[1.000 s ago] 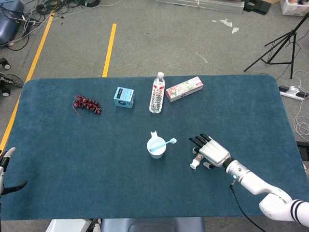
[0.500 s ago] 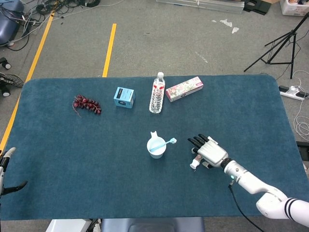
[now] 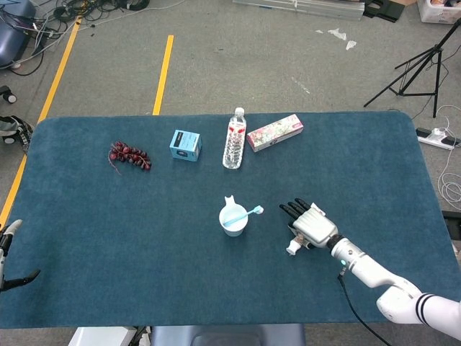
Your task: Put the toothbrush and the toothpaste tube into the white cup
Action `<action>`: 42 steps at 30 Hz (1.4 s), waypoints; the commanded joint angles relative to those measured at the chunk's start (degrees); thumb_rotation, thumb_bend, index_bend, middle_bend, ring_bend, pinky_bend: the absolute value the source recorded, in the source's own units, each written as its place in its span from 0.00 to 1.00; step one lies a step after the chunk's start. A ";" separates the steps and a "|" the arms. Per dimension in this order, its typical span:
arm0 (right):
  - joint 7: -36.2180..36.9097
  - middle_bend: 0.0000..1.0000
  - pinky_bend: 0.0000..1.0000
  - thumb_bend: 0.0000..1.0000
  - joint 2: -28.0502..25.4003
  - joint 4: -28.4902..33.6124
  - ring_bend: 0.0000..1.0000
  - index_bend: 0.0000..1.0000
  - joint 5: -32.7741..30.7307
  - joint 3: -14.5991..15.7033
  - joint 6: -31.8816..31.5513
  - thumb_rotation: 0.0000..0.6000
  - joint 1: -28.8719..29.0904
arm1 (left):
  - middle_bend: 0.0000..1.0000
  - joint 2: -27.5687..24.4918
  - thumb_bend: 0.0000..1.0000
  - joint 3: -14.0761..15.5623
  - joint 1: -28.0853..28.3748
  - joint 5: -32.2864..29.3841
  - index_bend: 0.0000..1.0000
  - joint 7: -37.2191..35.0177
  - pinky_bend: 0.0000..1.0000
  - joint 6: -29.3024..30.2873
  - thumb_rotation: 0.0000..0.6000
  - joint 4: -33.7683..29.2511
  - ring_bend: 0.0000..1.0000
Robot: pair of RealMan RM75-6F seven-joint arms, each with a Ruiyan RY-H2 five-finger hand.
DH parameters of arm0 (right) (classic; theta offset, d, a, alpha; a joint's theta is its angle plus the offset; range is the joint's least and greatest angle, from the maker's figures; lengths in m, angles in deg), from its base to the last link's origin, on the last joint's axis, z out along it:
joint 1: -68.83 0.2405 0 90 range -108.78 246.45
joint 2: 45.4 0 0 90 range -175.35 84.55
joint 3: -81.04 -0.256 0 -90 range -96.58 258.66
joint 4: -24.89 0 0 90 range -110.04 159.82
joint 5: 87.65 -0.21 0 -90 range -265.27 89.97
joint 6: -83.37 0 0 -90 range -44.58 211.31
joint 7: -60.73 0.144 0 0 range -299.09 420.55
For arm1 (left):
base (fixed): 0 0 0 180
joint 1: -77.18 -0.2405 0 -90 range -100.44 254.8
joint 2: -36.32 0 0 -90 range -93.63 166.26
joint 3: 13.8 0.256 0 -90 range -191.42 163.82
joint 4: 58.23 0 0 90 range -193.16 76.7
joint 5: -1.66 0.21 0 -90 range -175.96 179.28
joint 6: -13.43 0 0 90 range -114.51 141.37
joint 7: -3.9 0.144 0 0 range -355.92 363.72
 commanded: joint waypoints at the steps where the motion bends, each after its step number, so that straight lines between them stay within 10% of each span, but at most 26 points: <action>1: 0.47 0.08 0.03 0.21 0.04 -0.18 0.00 0.60 -0.10 0.21 -0.96 1.00 -0.11 | 0.17 0.03 0.00 0.02 0.02 0.02 0.09 0.05 0.21 -0.03 1.00 0.02 0.07; 42: -1.30 0.13 0.03 0.22 -14.14 15.99 0.00 0.66 -7.88 -6.49 -11.80 1.00 -2.12 | 0.17 0.29 0.00 0.08 0.27 -0.49 0.09 1.08 0.21 -0.56 1.00 -0.07 0.07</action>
